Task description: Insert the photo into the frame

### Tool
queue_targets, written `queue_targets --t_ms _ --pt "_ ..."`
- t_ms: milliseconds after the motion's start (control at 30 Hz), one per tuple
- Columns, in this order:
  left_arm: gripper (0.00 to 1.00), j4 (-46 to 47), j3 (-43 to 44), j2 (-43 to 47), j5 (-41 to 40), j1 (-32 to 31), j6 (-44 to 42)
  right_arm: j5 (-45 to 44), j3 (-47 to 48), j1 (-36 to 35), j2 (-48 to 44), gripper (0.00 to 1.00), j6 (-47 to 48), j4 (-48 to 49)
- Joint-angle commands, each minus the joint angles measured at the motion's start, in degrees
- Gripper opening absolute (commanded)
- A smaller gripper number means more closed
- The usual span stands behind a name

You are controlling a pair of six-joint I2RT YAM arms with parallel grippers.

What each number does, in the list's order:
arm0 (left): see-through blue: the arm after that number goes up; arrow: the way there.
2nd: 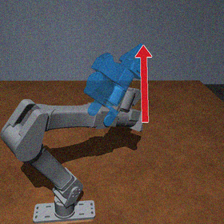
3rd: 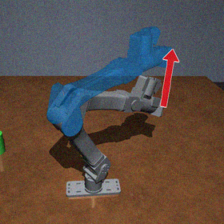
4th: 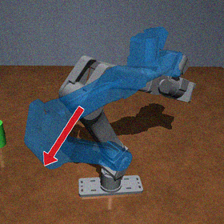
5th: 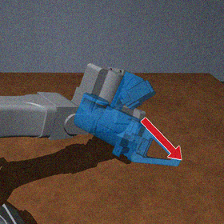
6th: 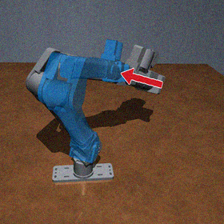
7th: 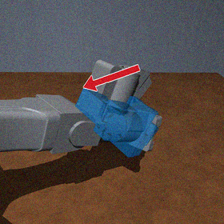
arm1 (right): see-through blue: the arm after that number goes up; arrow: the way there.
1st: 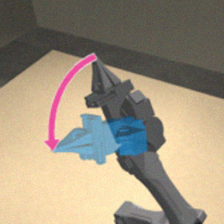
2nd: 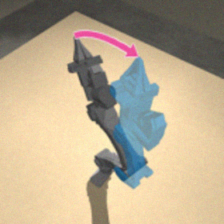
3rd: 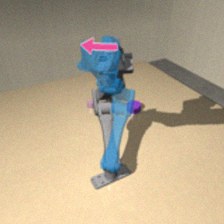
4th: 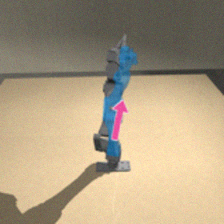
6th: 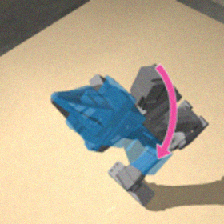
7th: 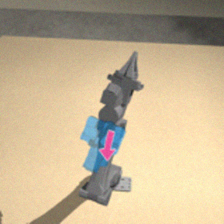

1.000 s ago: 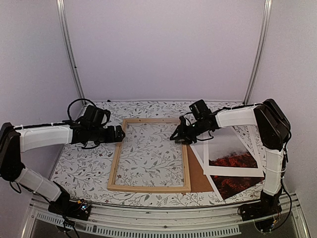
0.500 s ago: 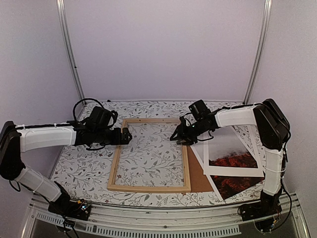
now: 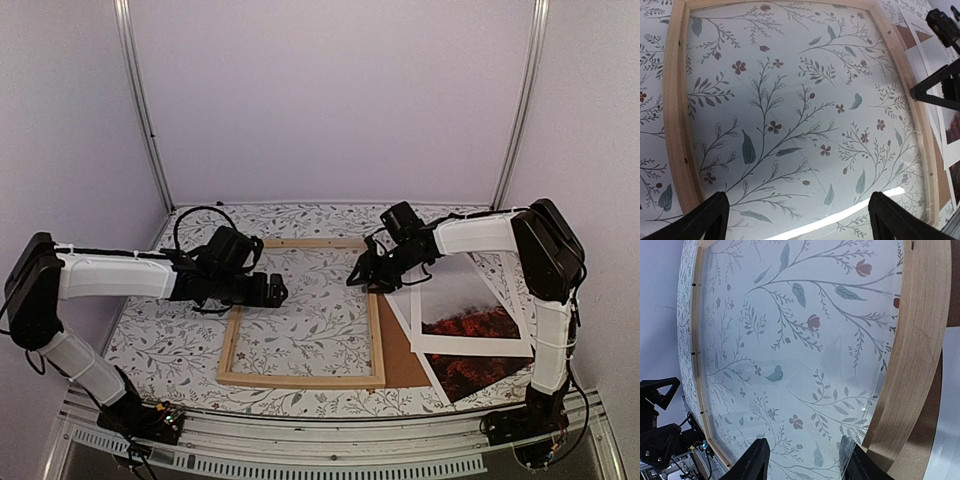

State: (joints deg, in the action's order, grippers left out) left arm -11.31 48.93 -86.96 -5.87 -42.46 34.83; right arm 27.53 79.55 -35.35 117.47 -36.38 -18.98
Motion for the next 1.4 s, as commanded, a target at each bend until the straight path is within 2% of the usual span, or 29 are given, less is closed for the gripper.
queue_targets --t_ms 0,1367 --pt "1.00 1.38 2.10 -1.51 -1.20 -2.02 0.76 -0.61 1.74 -0.37 1.18 0.51 1.39 -0.67" --pt "1.00 0.10 5.75 -6.47 -3.22 -4.03 -0.44 -7.11 2.46 -0.56 1.06 0.53 3.77 -5.33"
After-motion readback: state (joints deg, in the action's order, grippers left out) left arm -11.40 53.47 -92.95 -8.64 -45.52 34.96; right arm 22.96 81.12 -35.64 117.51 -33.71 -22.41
